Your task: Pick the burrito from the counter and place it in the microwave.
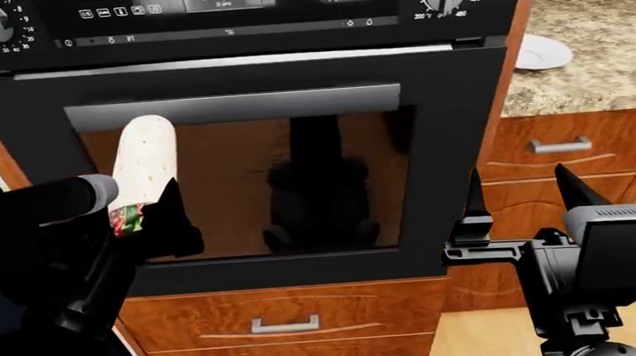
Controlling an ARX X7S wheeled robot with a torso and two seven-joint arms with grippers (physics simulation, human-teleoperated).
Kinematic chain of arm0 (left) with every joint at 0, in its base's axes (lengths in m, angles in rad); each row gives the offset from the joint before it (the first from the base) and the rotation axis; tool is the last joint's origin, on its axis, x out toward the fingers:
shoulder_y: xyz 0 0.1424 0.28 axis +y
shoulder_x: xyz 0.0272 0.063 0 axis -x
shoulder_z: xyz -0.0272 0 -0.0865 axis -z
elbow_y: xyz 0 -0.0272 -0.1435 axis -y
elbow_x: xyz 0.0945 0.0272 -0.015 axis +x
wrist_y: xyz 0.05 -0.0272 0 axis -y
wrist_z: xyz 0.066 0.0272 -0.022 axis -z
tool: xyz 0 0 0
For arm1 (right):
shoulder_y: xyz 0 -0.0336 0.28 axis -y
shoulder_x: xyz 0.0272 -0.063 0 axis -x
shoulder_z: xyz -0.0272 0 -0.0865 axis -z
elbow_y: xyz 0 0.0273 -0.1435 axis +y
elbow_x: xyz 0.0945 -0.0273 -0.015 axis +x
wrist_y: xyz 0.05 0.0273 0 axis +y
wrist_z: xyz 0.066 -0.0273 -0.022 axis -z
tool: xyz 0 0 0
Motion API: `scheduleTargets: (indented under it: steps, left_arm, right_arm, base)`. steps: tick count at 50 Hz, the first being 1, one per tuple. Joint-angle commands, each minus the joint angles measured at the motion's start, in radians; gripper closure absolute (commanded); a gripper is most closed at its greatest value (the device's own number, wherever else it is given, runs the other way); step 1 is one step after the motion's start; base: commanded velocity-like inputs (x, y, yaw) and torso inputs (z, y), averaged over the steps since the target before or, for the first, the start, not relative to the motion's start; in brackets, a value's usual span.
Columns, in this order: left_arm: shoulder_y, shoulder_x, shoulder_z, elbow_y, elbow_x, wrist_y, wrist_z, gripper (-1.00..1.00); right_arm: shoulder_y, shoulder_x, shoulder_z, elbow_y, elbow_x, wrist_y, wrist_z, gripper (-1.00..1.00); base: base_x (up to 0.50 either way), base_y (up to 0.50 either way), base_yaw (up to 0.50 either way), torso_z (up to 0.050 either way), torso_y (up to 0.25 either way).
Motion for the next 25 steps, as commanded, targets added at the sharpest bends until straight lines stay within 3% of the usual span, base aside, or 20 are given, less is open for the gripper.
scheduleTargets:
  steps: [1,11,17,25]
  left_arm:
    - [0.005,-0.005,0.0,-0.003,-0.005,0.017,-0.005,1.0]
    - [0.009,-0.005,0.005,0.003,-0.012,0.021,-0.01,1.0]
    - [-0.022,-0.006,0.01,0.022,-0.055,0.005,-0.037,1.0]
    - [-0.182,-0.033,0.03,0.053,-0.188,-0.053,-0.132,1.0]
  right_arm:
    - [-0.001,0.001,-0.003,0.005,-0.002,-0.005,0.002,-1.0]
    - [-0.006,-0.002,0.003,0.012,0.006,-0.013,0.003,-1.0]
    - [-0.008,-0.01,0.023,0.018,0.037,-0.01,0.005,-1.0]
    - [-0.01,-0.009,0.036,0.018,0.051,-0.011,0.007,-1.0]
  base:
    - [0.0,0.5,0.0,0.0,0.0]
    - [0.0,0.5,0.0,0.0,0.0]
    - [0.0,0.0,0.0,0.0,0.0]
    - [0.0,0.0,0.0,0.0,0.001]
